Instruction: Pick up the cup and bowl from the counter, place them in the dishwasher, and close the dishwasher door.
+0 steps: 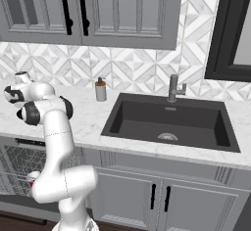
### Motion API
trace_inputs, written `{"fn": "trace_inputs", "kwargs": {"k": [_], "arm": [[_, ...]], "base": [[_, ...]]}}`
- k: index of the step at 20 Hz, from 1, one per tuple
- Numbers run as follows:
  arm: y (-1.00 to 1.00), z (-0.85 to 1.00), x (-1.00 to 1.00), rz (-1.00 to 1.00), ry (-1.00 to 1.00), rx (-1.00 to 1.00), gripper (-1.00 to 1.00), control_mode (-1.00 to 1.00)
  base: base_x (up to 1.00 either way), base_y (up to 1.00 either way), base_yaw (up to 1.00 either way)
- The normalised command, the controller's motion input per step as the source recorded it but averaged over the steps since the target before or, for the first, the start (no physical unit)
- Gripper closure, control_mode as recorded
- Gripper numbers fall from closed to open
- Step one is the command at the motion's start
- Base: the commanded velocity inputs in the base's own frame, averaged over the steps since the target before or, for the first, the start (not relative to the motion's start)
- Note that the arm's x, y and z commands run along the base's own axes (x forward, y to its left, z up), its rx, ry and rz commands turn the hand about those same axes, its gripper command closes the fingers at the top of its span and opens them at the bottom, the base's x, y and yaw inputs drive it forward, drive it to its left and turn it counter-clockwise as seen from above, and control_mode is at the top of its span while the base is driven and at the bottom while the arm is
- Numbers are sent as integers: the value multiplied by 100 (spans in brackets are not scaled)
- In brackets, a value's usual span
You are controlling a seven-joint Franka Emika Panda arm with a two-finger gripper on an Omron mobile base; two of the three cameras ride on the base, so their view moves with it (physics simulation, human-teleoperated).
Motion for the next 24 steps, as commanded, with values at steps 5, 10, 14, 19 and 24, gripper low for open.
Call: {"fn": "trace_inputs", "kwargs": {"k": [5,10,14,19,24], "arm": [[14,-69,1,0,0,0,-100,-100],[25,-57,15,0,0,1,100,-100],[5,-54,11,0,0,3,100,-100],[-27,-44,0,3,-1,7,100,-100],[-55,-31,-9,2,-1,12,100,-100]], "base": [[0,0,0],[0,0,0],[0,0,0],[0,0,0],[0,0,0]]}}
